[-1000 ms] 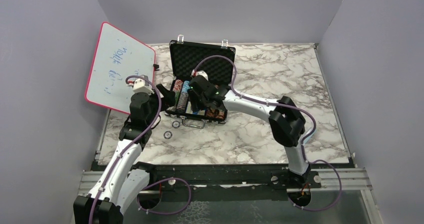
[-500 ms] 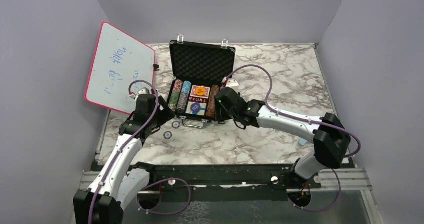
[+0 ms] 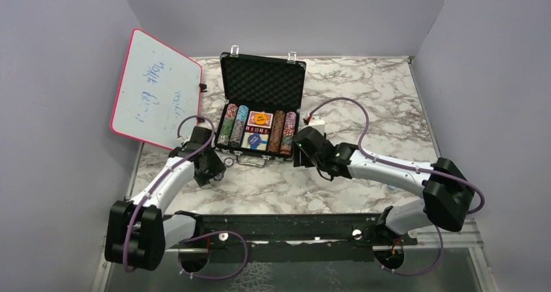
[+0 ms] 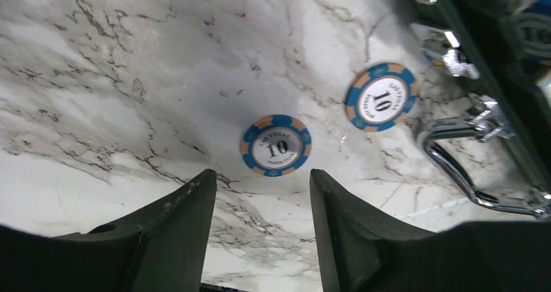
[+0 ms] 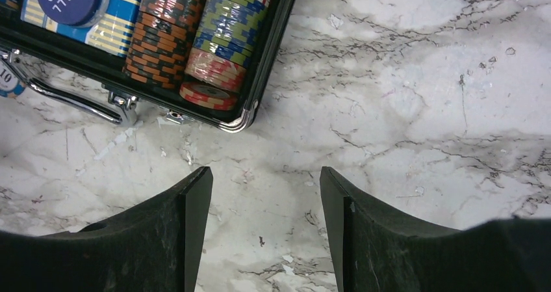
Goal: Pack up texas hold em set
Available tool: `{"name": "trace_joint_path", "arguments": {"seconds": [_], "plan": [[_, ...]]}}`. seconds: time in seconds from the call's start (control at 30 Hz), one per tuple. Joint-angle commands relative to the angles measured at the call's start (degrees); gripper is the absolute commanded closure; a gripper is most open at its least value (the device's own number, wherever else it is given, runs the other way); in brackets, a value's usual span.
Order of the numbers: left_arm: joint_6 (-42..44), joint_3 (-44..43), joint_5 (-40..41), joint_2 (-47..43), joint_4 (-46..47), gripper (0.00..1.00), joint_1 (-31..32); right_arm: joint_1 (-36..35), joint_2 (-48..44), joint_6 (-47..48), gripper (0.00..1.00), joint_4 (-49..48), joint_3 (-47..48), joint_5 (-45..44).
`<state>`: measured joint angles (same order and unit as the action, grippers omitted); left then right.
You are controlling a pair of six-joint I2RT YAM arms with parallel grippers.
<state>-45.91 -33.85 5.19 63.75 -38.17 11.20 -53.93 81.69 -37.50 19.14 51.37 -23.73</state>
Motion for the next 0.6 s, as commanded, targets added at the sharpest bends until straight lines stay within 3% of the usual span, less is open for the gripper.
{"name": "trace_joint_path", "arguments": {"seconds": [0.0,0.3,0.57], "plan": [[-0.1,-2.2,2.6,3.5,-1.8,0.41,-0.3,0.1,-2.9,0.7,0.35,-2.4,-1.6,-1.5],[4.1,-6.3,3.8,11.7,-1.7,0.39,-0.1,0.1,-6.2,1.7,0.35,-2.6,-4.7,-2.0],[4.3,-5.5,2.7,13.8,-1.4,0.38,0.2,0.1,-6.1,1.4,0.35,-2.8,-5.4,-1.9]]}}
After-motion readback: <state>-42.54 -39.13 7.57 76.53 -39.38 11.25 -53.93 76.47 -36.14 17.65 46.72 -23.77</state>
